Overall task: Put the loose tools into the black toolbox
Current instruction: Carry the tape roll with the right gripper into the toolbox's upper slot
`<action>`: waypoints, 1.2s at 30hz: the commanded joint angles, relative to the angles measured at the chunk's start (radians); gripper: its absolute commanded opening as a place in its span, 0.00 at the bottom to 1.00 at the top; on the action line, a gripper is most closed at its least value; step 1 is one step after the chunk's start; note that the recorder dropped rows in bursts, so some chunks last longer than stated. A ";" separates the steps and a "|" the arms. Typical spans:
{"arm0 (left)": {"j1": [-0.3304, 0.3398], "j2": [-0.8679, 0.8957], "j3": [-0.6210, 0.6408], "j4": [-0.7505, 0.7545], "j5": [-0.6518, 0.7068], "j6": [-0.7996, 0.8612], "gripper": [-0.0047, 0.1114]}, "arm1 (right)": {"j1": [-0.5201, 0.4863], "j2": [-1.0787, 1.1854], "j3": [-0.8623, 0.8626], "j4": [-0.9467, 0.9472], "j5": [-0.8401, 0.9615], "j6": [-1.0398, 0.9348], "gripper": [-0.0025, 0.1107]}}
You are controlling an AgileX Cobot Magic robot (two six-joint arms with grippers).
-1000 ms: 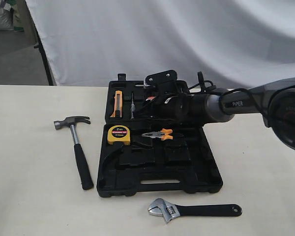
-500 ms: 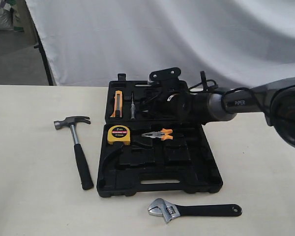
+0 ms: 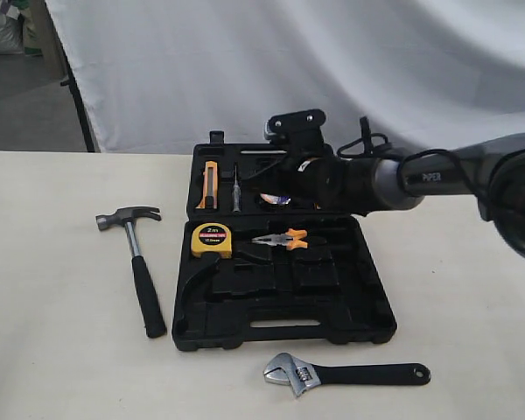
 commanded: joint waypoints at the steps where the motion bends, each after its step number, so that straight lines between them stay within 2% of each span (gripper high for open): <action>1: 0.025 -0.003 -0.003 0.004 -0.007 -0.005 0.05 | -0.009 0.073 -0.001 -0.001 0.000 0.006 0.03; 17: 0.025 -0.003 -0.003 0.004 -0.007 -0.005 0.05 | -0.005 -0.038 -0.001 -0.003 -0.018 0.012 0.03; 25: 0.025 -0.003 -0.003 0.004 -0.007 -0.005 0.05 | -0.002 0.044 -0.019 -0.003 -0.056 0.012 0.03; 36: 0.025 -0.003 -0.003 0.004 -0.007 -0.005 0.05 | -0.002 0.171 -0.192 -0.003 0.188 0.010 0.03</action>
